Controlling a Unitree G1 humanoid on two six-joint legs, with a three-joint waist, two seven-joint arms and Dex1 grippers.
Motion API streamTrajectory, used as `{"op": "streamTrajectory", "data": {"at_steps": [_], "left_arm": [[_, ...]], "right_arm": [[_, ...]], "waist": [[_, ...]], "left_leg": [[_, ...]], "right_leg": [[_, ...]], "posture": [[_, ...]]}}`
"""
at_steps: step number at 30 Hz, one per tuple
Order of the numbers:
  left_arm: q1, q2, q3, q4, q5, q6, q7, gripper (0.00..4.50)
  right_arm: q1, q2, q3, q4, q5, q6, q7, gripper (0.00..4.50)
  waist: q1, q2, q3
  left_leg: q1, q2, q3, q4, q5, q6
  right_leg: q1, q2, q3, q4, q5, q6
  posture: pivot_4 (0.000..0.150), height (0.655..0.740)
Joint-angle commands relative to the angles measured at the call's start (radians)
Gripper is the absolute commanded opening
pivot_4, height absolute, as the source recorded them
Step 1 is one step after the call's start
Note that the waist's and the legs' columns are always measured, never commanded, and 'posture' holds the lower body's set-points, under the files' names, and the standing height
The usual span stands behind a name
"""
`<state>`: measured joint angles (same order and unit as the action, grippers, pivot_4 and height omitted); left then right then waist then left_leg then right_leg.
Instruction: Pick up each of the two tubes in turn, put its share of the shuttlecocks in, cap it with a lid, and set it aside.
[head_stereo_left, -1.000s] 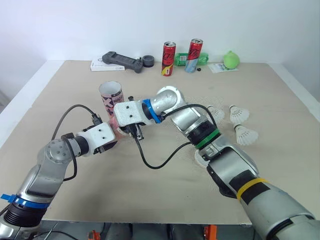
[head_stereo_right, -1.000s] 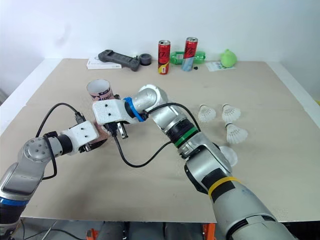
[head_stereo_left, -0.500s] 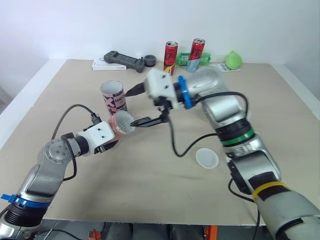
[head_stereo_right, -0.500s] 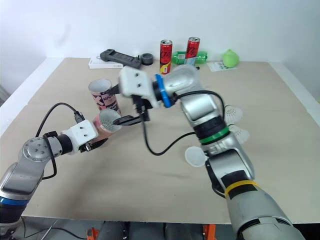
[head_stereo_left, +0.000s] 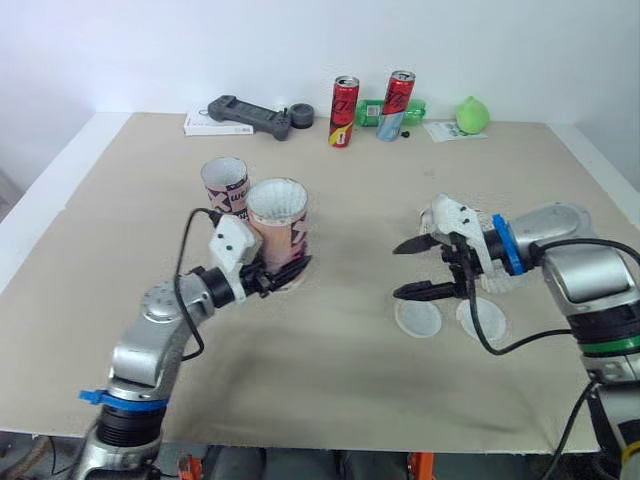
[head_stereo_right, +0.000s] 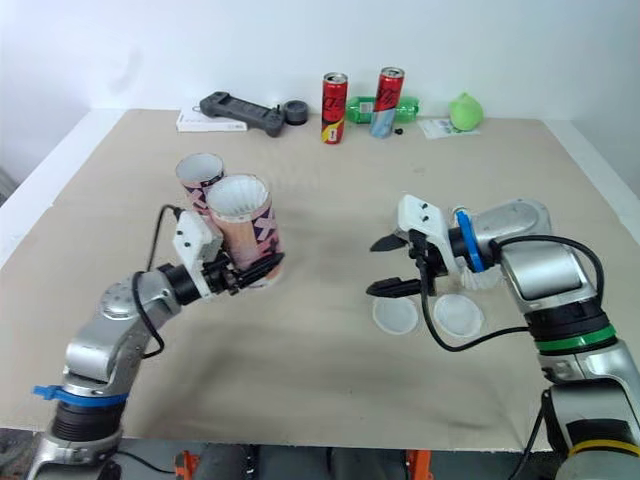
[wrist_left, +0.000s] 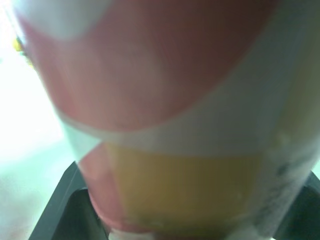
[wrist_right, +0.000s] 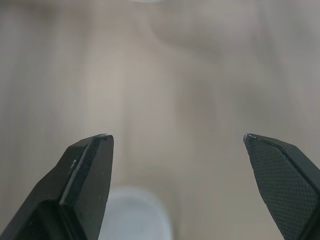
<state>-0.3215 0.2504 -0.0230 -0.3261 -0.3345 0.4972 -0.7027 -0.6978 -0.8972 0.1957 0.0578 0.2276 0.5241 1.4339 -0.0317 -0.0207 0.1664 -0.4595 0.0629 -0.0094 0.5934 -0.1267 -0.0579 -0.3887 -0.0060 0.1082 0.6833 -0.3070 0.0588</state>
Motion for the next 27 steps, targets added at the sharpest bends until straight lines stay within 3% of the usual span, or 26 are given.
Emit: {"op": "streamTrajectory", "data": {"at_steps": [1, 9, 16, 19, 20, 23, 24, 25, 27], "left_arm": [[0.012, -0.025, -0.053, 0.071, 0.012, -0.075, 0.001, 3.03], [0.061, -0.009, -0.176, 0.255, 0.150, -0.227, 0.012, 3.03], [0.081, 0.003, -0.193, 0.275, 0.166, -0.273, 0.016, 3.03], [0.086, 0.006, -0.195, 0.277, 0.162, -0.278, 0.020, 3.03], [0.086, 0.005, -0.197, 0.277, 0.163, -0.279, 0.022, 3.03], [0.085, 0.003, -0.200, 0.278, 0.163, -0.281, 0.027, 3.03], [0.084, 0.003, -0.201, 0.279, 0.164, -0.283, 0.028, 3.03], [0.083, 0.002, -0.202, 0.280, 0.165, -0.284, 0.029, 3.03], [0.079, 0.001, -0.200, 0.283, 0.165, -0.290, 0.032, 3.03]], "right_arm": [[0.016, -0.032, 0.004, -0.002, -0.022, -0.013, 0.004, 4.47], [0.033, -0.016, 0.023, 0.119, -0.084, -0.094, -0.033, 4.47], [0.044, -0.003, 0.067, 0.181, -0.153, -0.158, -0.044, 4.47], [0.057, 0.010, 0.074, 0.198, -0.163, -0.171, -0.047, 3.50], [0.061, 0.012, 0.079, 0.203, -0.169, -0.177, -0.047, 3.37], [0.061, 0.025, 0.084, 0.216, -0.178, -0.179, -0.047, 1.82], [0.059, 0.028, 0.082, 0.220, -0.180, -0.180, -0.049, 1.62], [0.059, 0.029, 0.080, 0.222, -0.182, -0.182, -0.048, 0.93], [0.057, 0.032, 0.075, 0.228, -0.183, -0.190, -0.053, 0.11]], "waist": [[-0.001, 0.000, 0.000], [-0.002, 0.001, 0.001], [-0.002, 0.002, 0.000], [-0.002, 0.002, 0.000], [-0.002, 0.002, 0.000], [-0.002, 0.002, 0.000], [-0.002, 0.002, 0.000], [-0.002, 0.002, 0.000], [-0.005, 0.002, 0.000]], "left_leg": [[0.000, 0.000, 0.000, 0.001, 0.000, 0.000], [0.001, -0.001, 0.000, 0.008, 0.000, 0.000], [0.008, -0.001, 0.001, 0.007, 0.001, 0.000], [0.009, -0.001, 0.001, 0.007, 0.001, 0.000], [0.010, -0.001, 0.001, 0.007, 0.001, 0.000], [0.014, -0.001, 0.001, 0.006, 0.001, 0.000], [0.015, -0.001, 0.001, 0.006, 0.001, 0.000], [0.016, -0.001, 0.001, 0.006, 0.001, 0.000], [0.017, -0.001, 0.001, 0.006, 0.001, 0.000]], "right_leg": [[0.001, 0.000, 0.000, 0.000, 0.001, 0.001], [0.004, -0.001, 0.001, 0.000, 0.005, 0.006], [0.010, -0.001, 0.002, -0.001, 0.003, 0.010], [0.011, -0.001, 0.002, -0.001, 0.002, 0.011], [0.012, -0.001, 0.002, -0.001, 0.002, 0.011], [0.016, -0.001, 0.002, -0.001, 0.001, 0.011], [0.017, -0.001, 0.002, -0.001, 0.001, 0.011], [0.017, -0.001, 0.002, -0.001, 0.001, 0.011], [0.019, -0.001, 0.002, -0.001, 0.001, 0.011]], "posture": [[0.150, 0.7400], [0.150, 0.7400], [0.150, 0.7400], [0.150, 0.7400], [0.150, 0.7400], [0.150, 0.7400], [0.150, 0.7400], [0.150, 0.7400], [0.150, 0.7400]]}}
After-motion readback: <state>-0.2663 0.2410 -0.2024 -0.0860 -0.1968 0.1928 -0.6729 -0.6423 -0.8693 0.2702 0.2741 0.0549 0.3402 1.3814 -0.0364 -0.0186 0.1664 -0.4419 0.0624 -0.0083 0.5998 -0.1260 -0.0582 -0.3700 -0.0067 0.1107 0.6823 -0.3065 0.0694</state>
